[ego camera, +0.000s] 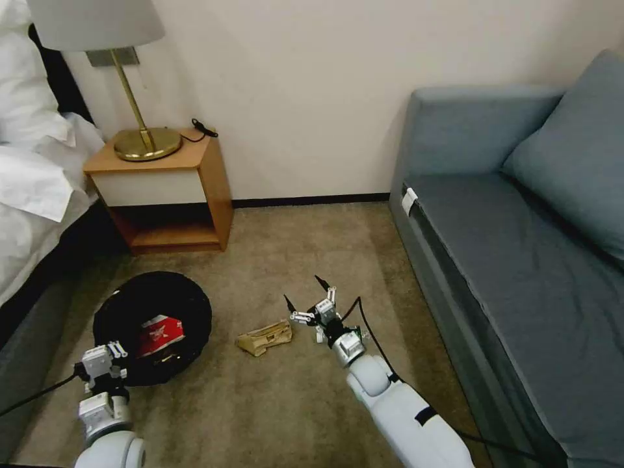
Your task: Pick up the trash bin, then pick up the garbage on the floor and place it into the trash bin.
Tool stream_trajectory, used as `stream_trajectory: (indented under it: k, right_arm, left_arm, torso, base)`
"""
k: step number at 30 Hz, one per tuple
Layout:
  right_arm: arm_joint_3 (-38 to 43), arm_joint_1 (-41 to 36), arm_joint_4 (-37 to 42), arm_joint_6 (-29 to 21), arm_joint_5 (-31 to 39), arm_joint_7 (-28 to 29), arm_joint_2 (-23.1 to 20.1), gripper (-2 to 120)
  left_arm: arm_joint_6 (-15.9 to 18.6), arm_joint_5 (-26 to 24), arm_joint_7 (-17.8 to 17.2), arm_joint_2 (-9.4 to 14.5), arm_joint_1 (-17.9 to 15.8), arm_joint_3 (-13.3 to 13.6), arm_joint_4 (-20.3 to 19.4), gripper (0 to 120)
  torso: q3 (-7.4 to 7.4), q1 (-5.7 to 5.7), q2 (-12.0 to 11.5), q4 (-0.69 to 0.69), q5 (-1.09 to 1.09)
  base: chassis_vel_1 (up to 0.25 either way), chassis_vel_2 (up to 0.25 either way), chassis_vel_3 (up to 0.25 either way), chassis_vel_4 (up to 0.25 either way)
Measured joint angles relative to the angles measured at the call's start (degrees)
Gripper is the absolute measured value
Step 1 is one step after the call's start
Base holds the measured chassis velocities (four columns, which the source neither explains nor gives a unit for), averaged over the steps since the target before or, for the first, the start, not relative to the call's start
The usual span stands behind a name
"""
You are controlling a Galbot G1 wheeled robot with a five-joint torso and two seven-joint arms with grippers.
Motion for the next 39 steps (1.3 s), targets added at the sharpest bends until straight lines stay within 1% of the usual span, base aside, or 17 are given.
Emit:
stream_trajectory:
  k: [3, 7, 8, 9, 12, 13, 17, 18, 20, 22, 23, 25, 28, 31, 32, 35, 39]
  right_arm:
    - [-2.08, 3.39, -1.15, -2.24, 2.14, -3.13, -0.66, 100]
    - [-5.94, 11.91, -8.51, -4.32, 6.84, -13.47, -0.74, 100]
    - [-5.94, 11.91, -8.51, -4.32, 6.84, -13.47, -0.74, 100]
    - [-6.62, 13.86, -11.0, -4.49, 7.05, -16.56, -0.4, 100]
    - [-8.29, 20.02, -19.32, -4.6, 6.62, -26.4, 1.68, 100]
    - [-8.29, 20.02, -19.32, -4.6, 6.62, -26.4, 1.68, 100]
    - [-9.43, 27.83, -32.12, -5.14, 2.57, -35.77, 6.61, 100]
    - [-9.43, 27.83, -32.12, -5.14, 2.57, -35.77, 6.61, 100]
    - [-8.83, 29.83, -36.92, -5.4, -0.11, -38.76, 9.29, 100]
    - [-9.54, 30.56, -38.83, -6.92, -2.13, -39.01, 11.0, 100]
    - [-9.54, 30.56, -38.83, -6.92, -2.13, -39.01, 11.0, 100]
    - [-10.76, 30.61, -39.44, -8.27, -4.0, -37.45, 11.83, 100]
    - [-11.1, 30.43, -40.11, -9.16, -6.28, -35.69, 11.98, 100]
    - [-11.77, 29.57, -40.78, -10.99, -10.04, -30.98, 11.96, 100]
    - [-11.77, 29.57, -40.78, -10.99, -10.04, -30.98, 11.96, 100]
    - [-13.13, 29.09, -41.47, -13.85, -13.65, -28.24, 11.91, 100]
    - [-13.28, 29.08, -42.04, -14.73, -14.17, -27.78, 11.87, 100]
  left_arm:
    - [-0.35, 0.2, 0.02, 0.43, 0.0, -0.11, 0.49, 6]
    - [-1.05, 0.51, 0.02, 1.47, 0.0, -0.96, 1.47, 6]
    - [-1.05, 0.51, 0.02, 1.47, 0.0, -0.96, 1.47, 6]
    - [-1.07, 0.51, 0.01, 1.55, 0.02, -1.2, 1.5, 6]
    - [-1.05, 0.53, -0.07, 1.35, 0.08, -1.51, 1.17, 6]
    - [-1.05, 0.53, -0.07, 1.35, 0.08, -1.51, 1.17, 6]
    - [-0.13, 0.78, -0.12, 0.06, 0.72, -1.58, -1.01, 6]
    - [-0.13, 0.78, -0.12, 0.06, 0.72, -1.58, -1.01, 6]
    - [0.27, 1.07, -0.13, -0.44, 0.95, -1.62, -1.95, 6]
    - [0.45, 1.36, -0.15, -0.83, 1.16, -1.67, -2.52, 6]
    - [0.45, 1.36, -0.15, -0.83, 1.16, -1.67, -2.52, 6]
    - [0.5, 1.52, -0.18, -1.12, 1.37, -1.75, -2.76, 6]
    - [0.49, 1.72, -0.21, -1.37, 1.66, -1.9, -2.76, 6]
    - [0.35, 2.2, -0.23, -1.65, 2.24, -2.14, -2.17, 6]
    - [0.35, 2.2, -0.23, -1.65, 2.24, -2.14, -2.17, 6]
    - [-0.16, 3.15, -0.31, -1.71, 2.82, -2.39, -1.5, 6]
    - [-0.23, 3.09, -0.34, -1.56, 3.2, -2.57, -1.58, 6]
  torso:
    - [0.0, 0.0, 0.0, 0.0, 0.0]
    - [0.01, 0.0, 0.0, 0.01, 0.0]
    - [0.01, 0.0, 0.0, 0.01, 0.0]
    - [0.01, 0.0, 0.0, 0.01, 0.0]
    - [0.01, 0.0, 0.0, 0.0, 0.0]
    - [0.01, 0.0, 0.0, 0.0, 0.0]
    - [0.0, 0.0, 0.0, 0.0, -0.01]
    - [0.0, 0.0, 0.0, 0.0, -0.01]
    - [0.0, 0.0, 0.0, 0.01, 0.0]
    - [0.01, 0.0, 0.0, 0.01, 0.0]
    - [0.01, 0.0, 0.0, 0.01, 0.0]
    - [0.0, 0.0, 0.0, 0.02, 0.0]
    - [0.0, 0.0, 0.0, 0.01, 0.0]
    - [0.0, 0.0, 0.0, -0.01, 0.0]
    - [0.0, 0.0, 0.0, -0.01, 0.0]
    - [0.0, 0.0, 0.0, 0.0, 0.0]
    - [0.0, 0.0, 0.0, 0.01, 0.0]
  base:
    - [0.0, 0.0, 0.0, 0.0]
    - [0.0, 0.0, 0.0, 0.0]
    - [0.0, 0.0, 0.0, 0.0]
    - [0.0, 0.0, 0.0, 0.0]
    - [0.0, 0.0, 0.0, 0.0]
    - [0.0, 0.0, 0.0, 0.0]
    - [0.0, 0.0, 0.0, 0.0]
    - [0.0, 0.0, 0.0, 0.0]
    - [0.0, 0.0, 0.0, 0.0]
    - [0.0, 0.0, 0.0, 0.0]
    - [0.0, 0.0, 0.0, 0.0]
    - [0.0, 0.0, 0.0, 0.0]
    - [0.0, 0.0, 0.0, 0.0]
    - [0.0, 0.0, 0.0, 0.0]
    - [0.0, 0.0, 0.0, 0.0]
    - [0.0, 0.0, 0.0, 0.0]
    - [0.0, 0.0, 0.0, 0.0]
